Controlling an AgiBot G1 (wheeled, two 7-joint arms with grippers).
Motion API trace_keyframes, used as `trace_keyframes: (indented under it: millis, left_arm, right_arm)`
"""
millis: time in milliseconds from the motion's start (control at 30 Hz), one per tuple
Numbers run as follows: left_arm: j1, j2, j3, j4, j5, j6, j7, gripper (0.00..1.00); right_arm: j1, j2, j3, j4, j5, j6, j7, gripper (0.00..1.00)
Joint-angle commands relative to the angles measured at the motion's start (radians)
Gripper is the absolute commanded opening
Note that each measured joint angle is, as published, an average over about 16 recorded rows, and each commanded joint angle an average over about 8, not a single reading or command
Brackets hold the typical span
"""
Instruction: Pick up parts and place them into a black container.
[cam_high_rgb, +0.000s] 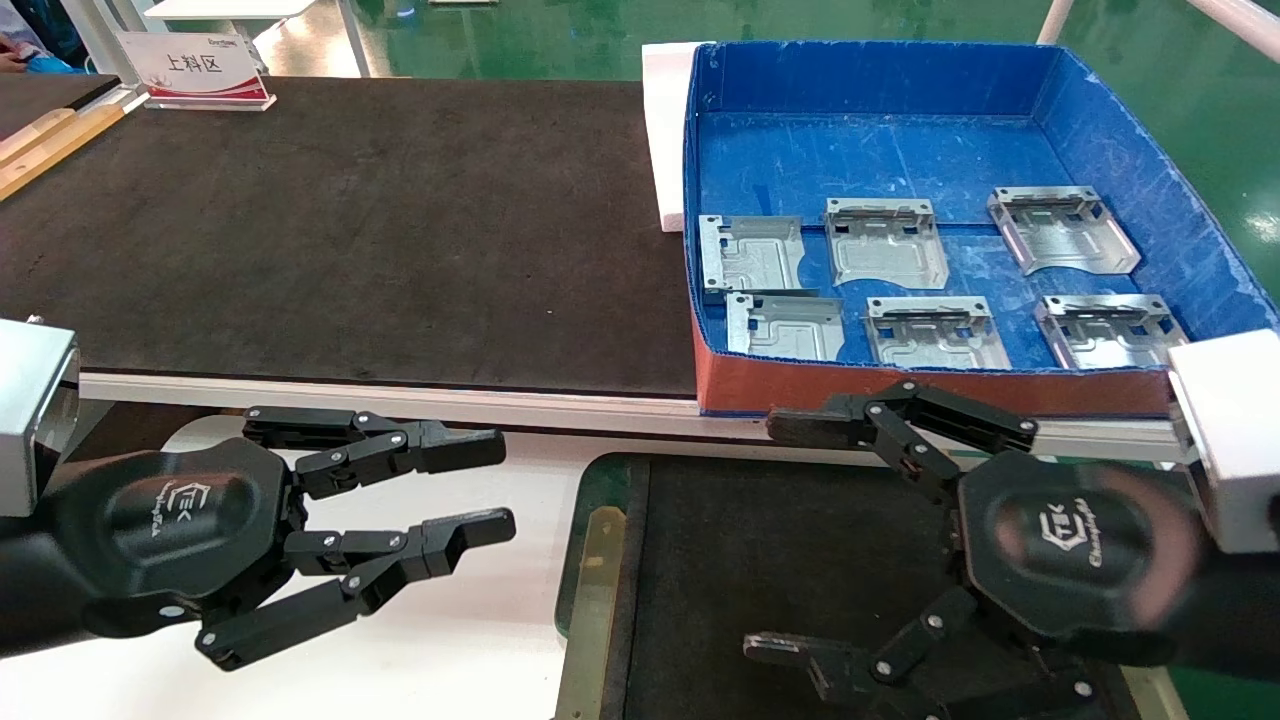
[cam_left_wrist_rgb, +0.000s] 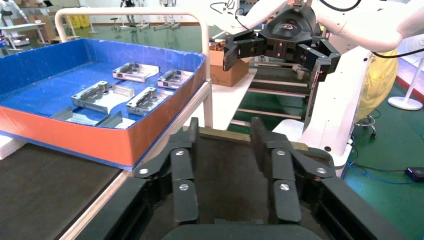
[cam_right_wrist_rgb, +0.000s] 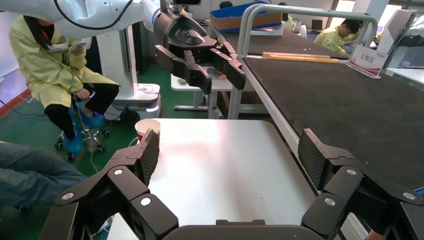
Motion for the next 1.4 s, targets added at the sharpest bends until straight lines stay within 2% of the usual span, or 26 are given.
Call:
trace_keyframes:
  millis: [33,800,1067,1400]
  left_arm:
    - [0.0,0.0,0.0,0.0,0.0,0.0,0.0,0.0]
    - [0.0,0.0,0.0,0.0,0.0,0.0,0.0,0.0]
    - [0.0,0.0,0.0,0.0,0.0,0.0,0.0,0.98]
    - [0.0,0.0,0.0,0.0,0.0,0.0,0.0,1.0]
  right_arm:
    - [0.0,0.0,0.0,0.0,0.0,0.0,0.0,1.0]
    - [0.0,0.0,0.0,0.0,0.0,0.0,0.0,1.0]
    - [0.0,0.0,0.0,0.0,0.0,0.0,0.0,1.0]
    - [0.0,0.0,0.0,0.0,0.0,0.0,0.0,1.0]
